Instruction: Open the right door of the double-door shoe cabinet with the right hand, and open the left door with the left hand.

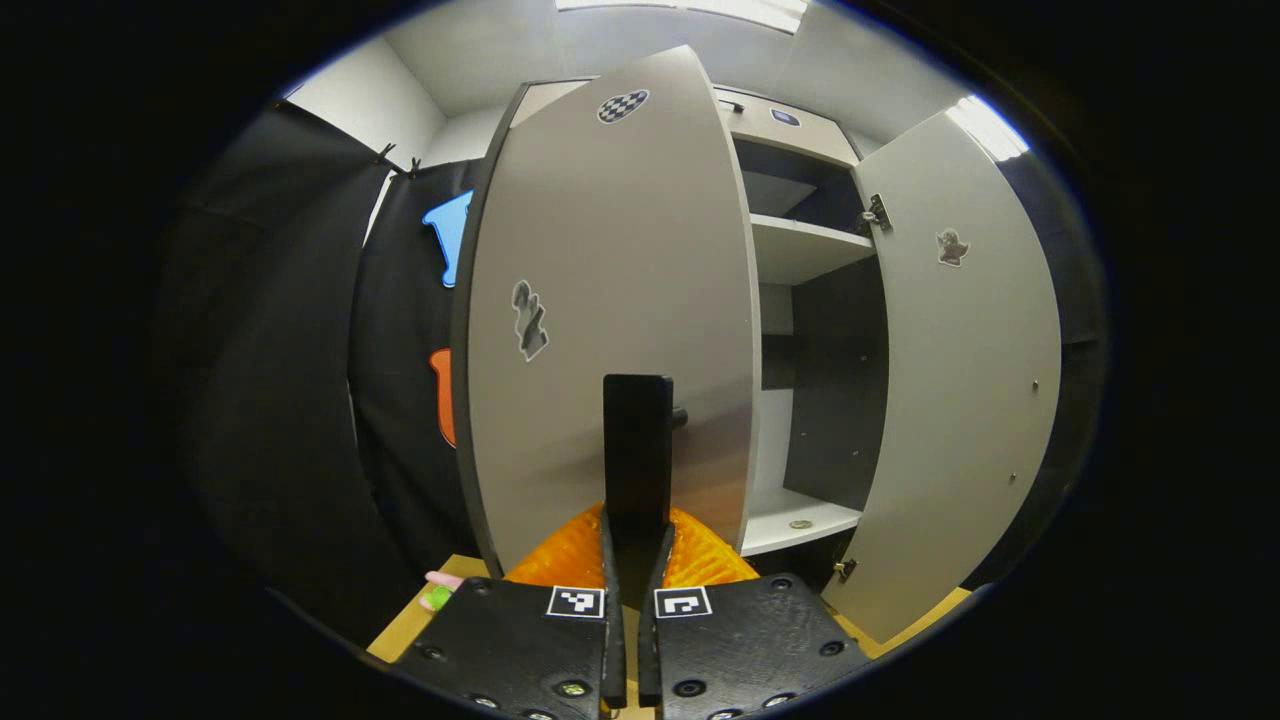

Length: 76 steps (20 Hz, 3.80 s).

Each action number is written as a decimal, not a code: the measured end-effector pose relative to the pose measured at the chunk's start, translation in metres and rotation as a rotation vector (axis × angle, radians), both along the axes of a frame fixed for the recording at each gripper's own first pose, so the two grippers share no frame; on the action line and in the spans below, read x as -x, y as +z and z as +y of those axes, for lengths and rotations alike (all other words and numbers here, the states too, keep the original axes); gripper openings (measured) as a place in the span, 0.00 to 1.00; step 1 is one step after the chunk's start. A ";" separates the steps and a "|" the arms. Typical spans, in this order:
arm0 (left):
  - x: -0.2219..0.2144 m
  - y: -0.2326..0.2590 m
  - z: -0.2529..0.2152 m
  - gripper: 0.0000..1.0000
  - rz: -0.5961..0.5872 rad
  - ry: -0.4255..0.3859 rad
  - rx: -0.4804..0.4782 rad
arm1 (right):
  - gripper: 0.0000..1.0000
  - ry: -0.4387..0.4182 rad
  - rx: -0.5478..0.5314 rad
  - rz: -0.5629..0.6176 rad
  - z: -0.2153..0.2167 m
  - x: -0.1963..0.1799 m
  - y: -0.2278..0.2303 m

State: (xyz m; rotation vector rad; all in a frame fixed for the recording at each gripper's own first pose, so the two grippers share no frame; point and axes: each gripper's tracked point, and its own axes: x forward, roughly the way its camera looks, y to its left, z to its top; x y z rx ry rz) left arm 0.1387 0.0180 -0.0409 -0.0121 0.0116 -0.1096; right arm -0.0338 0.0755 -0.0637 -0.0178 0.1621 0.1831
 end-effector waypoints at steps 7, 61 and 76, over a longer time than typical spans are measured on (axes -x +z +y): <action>0.020 -0.004 0.040 0.00 -0.002 0.044 -0.012 | 0.87 0.081 -0.005 0.023 0.030 0.006 -0.009; 0.096 -0.025 0.188 0.96 0.015 0.172 -0.055 | 0.87 0.176 -0.011 0.045 0.043 0.000 -0.018; 0.151 0.063 0.045 0.96 -0.072 0.103 -0.045 | 0.87 0.014 -0.016 -0.081 -0.017 -0.017 0.022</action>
